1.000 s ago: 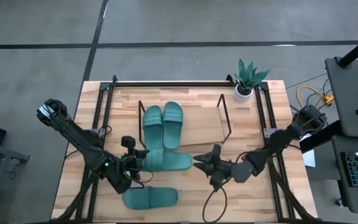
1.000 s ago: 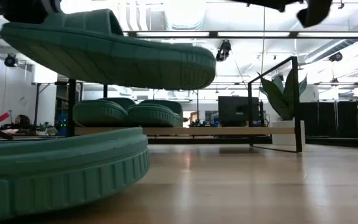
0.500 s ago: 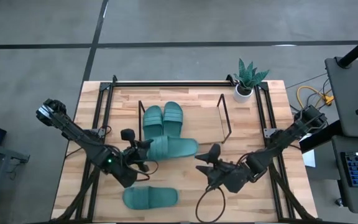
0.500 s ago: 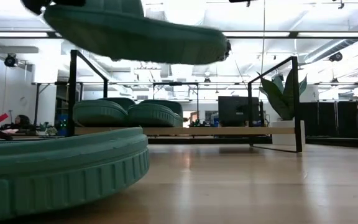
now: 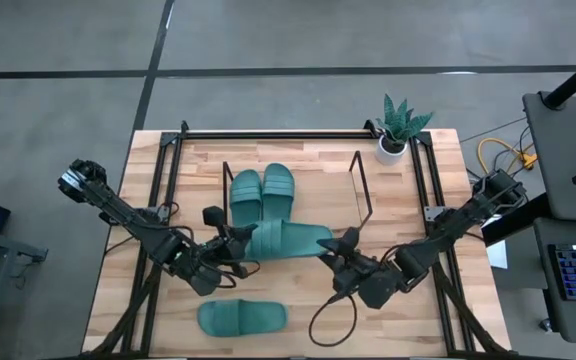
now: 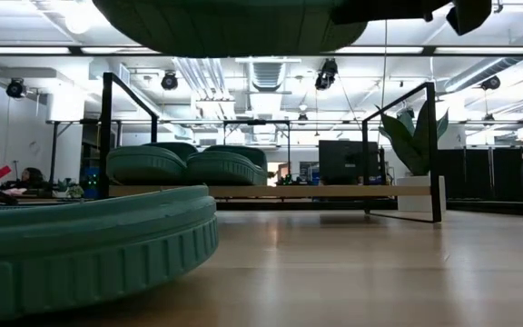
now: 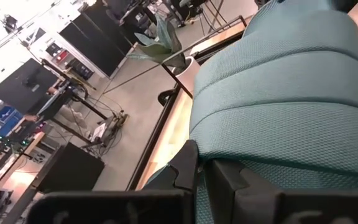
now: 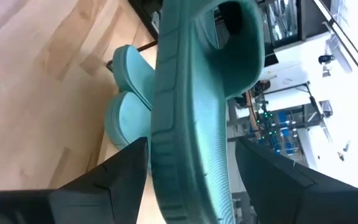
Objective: Pick and place slides into the shelf
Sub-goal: Put the green slipper on the shelf
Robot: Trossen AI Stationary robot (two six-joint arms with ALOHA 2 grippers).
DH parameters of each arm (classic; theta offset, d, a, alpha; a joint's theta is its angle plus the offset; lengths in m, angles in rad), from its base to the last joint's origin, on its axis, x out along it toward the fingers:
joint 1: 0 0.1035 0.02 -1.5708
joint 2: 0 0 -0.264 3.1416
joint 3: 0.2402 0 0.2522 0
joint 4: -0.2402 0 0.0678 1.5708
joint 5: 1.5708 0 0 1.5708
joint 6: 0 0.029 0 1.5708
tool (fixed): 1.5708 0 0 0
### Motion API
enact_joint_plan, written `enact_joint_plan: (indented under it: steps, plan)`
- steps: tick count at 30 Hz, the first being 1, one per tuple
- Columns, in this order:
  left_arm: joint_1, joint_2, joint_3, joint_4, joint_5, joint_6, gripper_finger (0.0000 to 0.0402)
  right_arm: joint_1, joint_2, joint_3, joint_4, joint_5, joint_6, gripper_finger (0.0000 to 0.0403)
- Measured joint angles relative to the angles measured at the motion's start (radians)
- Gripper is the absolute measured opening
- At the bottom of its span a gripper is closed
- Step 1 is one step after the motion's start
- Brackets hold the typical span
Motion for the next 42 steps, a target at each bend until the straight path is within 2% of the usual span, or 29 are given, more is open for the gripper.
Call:
enact_joint_plan:
  steps: [7, 10, 13, 19, 25, 31, 36, 39, 42]
  plan:
    - [0.002, 0.0, -0.001, 0.028, 0.01, 0.017, 0.0, -0.006, 0.0, -0.012, 0.013, 0.0, -0.009, 0.0232]
    - [0.002, 0.0, -0.001, 0.033, 0.017, 0.03, 0.0, -0.006, 0.0, -0.012, 0.031, 0.0, -0.019, 0.022]
    - [0.002, 0.0, -0.001, 0.043, 0.025, 0.032, 0.0, -0.011, 0.0, -0.012, 0.031, -0.001, -0.022, 0.0181]
    - [0.003, 0.0, -0.001, 0.052, 0.027, 0.055, 0.0, -0.026, 0.0, -0.018, 0.028, -0.006, -0.024, 0.0065]
    - [0.003, 0.0, -0.001, 0.052, 0.051, 0.076, 0.0012, -0.029, 0.0, -0.021, 0.029, 0.007, 0.014, 0.0065]
    - [-0.008, -0.015, -0.001, 0.059, 0.112, 0.203, 0.0092, -0.031, -0.015, -0.058, 0.037, 0.009, 0.025, 0.0065]
    - [-0.024, -0.072, 0.001, 0.073, 0.116, 0.214, 0.0143, -0.035, -0.087, -0.133, 0.052, 0.04, 0.029, 0.0065]
    - [-0.038, -0.12, 0.0, 0.074, 0.119, 0.238, 0.0149, -0.039, -0.158, -0.202, 0.121, 0.004, 0.003, 0.0065]
    - [-0.055, -0.163, 0.0, 0.074, 0.137, 0.259, 0.015, -0.05, -0.238, -0.307, 0.306, -0.121, -0.1, 0.0065]
